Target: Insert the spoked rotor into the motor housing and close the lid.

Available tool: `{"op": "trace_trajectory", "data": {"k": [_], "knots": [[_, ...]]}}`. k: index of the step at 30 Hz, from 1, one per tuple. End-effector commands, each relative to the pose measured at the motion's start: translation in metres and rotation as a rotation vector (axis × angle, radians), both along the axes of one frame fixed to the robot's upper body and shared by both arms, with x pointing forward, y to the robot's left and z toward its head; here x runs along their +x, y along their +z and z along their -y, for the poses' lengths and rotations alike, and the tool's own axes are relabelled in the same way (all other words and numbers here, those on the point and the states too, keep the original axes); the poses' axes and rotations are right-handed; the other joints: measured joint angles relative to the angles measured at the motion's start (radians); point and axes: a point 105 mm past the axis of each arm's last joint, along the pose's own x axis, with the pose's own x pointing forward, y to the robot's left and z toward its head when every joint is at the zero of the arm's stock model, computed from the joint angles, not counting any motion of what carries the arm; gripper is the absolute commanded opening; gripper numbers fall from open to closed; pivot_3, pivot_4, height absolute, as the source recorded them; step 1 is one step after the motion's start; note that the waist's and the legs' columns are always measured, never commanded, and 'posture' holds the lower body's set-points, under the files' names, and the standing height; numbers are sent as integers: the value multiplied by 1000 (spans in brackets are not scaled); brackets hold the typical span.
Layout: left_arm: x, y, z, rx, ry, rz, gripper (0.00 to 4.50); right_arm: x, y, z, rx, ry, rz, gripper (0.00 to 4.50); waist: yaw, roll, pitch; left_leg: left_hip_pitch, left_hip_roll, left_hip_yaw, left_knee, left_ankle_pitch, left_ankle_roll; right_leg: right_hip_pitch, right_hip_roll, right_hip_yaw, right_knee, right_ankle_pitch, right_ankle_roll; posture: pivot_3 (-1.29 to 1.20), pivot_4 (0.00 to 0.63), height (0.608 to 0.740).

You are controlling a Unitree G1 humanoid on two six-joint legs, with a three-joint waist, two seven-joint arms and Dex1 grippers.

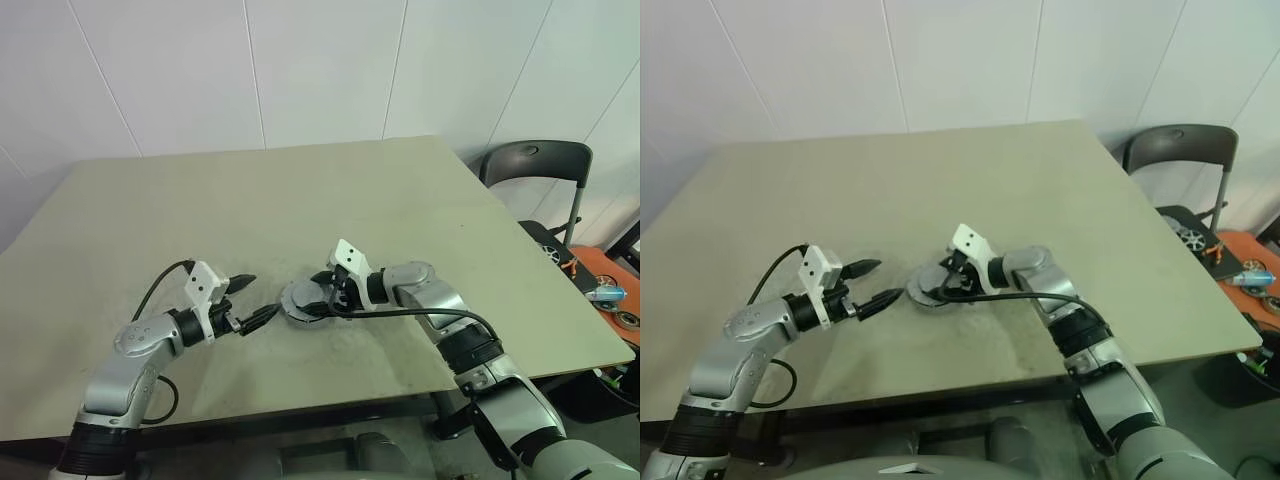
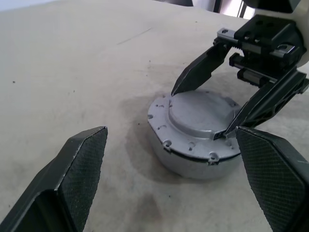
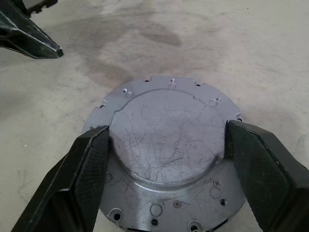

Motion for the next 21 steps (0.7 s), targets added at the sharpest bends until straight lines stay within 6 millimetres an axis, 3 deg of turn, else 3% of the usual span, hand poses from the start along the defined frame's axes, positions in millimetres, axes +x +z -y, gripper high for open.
{"op": "trace_trajectory", "data": {"k": [1,4,16,21], "knots": [[3,11,0,3,-13,60,4500,-6,-20,5,-78,3,-42,3464,0,0,0,0,0,0,0,0,0,0,0,0,0,0,0,0,0,740],[4,9,-1,4,-13,60,4500,-14,-28,8,-108,32,-83,3464,0,0,0,0,0,0,0,0,0,0,0,0,0,0,0,0,0,740],[2,5,0,8,-17,59,4500,-3,-40,16,-181,-21,-28,3464,0,0,-2,1,0,0,1,0,0,2,0,0,0,0,0,0,0,740],[3,9,2,8,-21,62,4500,-2,-36,12,-145,-35,-29,3464,-1,0,-2,2,0,0,2,0,0,3,0,0,0,0,-1,0,0,740]]}}
